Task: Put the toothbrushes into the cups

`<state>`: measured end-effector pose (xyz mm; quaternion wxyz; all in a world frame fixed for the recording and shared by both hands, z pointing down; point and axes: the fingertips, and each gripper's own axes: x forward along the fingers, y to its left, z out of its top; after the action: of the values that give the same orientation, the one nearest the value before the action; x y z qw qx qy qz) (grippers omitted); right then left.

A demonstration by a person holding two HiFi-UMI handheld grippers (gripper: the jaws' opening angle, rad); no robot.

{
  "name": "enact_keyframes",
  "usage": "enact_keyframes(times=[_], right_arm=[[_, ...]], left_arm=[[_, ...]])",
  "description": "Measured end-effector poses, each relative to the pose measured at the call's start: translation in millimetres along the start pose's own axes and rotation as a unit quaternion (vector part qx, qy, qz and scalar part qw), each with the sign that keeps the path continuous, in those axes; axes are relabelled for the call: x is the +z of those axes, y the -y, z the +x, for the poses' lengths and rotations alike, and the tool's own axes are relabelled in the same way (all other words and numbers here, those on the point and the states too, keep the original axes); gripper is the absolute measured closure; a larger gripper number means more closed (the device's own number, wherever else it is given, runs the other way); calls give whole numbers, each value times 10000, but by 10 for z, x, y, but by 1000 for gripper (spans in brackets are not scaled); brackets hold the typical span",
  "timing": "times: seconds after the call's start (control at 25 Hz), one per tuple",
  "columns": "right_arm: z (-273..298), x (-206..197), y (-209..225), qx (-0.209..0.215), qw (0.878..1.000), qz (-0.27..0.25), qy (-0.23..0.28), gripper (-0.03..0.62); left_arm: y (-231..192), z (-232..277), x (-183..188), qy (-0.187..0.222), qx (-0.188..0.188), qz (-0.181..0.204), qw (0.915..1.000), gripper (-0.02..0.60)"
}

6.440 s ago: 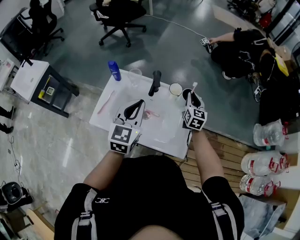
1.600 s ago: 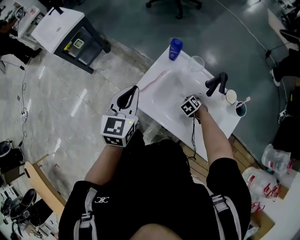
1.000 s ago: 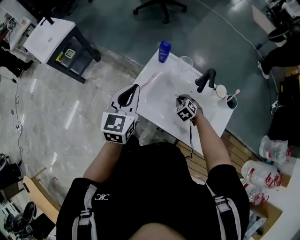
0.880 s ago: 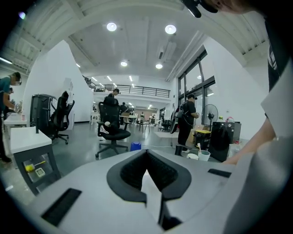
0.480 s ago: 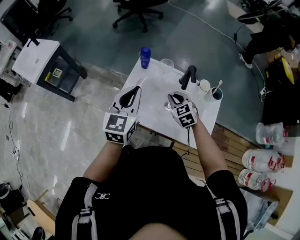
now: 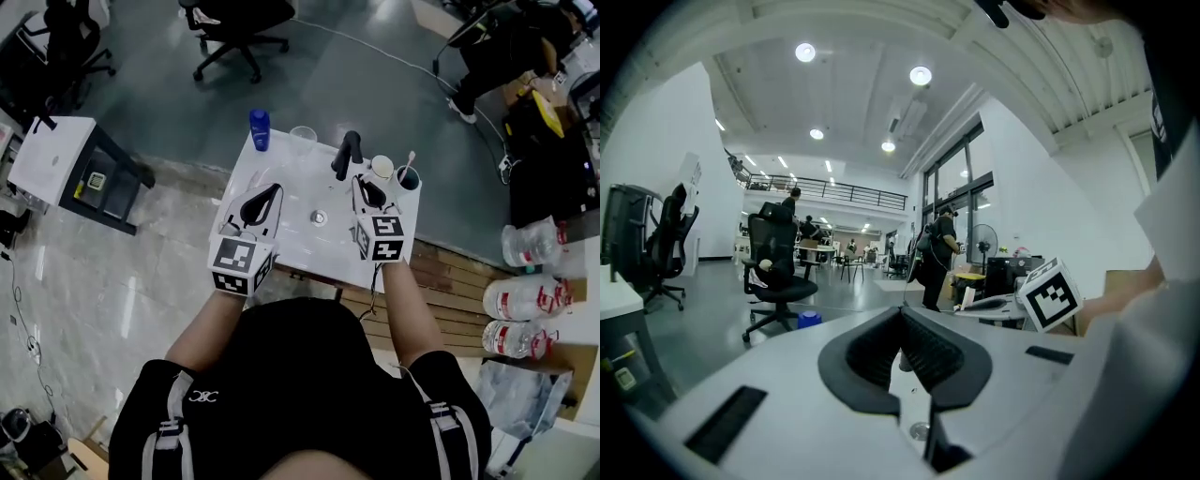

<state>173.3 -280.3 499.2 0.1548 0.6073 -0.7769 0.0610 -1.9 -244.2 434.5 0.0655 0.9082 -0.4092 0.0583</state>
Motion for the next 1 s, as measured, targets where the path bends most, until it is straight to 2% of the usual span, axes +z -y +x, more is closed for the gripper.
enact_keyframes(times=[0.12, 0.28, 0.48, 0.72, 1.0], right_arm=[[-144, 151, 311, -477, 9974, 363, 391, 554], [-302, 293, 741, -1091, 9875, 798, 810, 554], [-367, 383, 1178, -1573, 9720, 1330, 1133, 554], [-187, 267, 1528, -1907, 9604, 1681, 1138, 556], [164, -47, 1605, -2009, 9630, 1602, 806, 555]], left_arm=[[116, 57, 27, -7, -123, 64, 9999, 568], [226, 110, 66, 7, -215, 128, 9997, 568], [264, 143, 37, -33, -228, 146, 9996, 568], [250, 143, 42, -51, -112, 185, 9998, 568], [144, 104, 22, -86, 154, 200, 9996, 568]])
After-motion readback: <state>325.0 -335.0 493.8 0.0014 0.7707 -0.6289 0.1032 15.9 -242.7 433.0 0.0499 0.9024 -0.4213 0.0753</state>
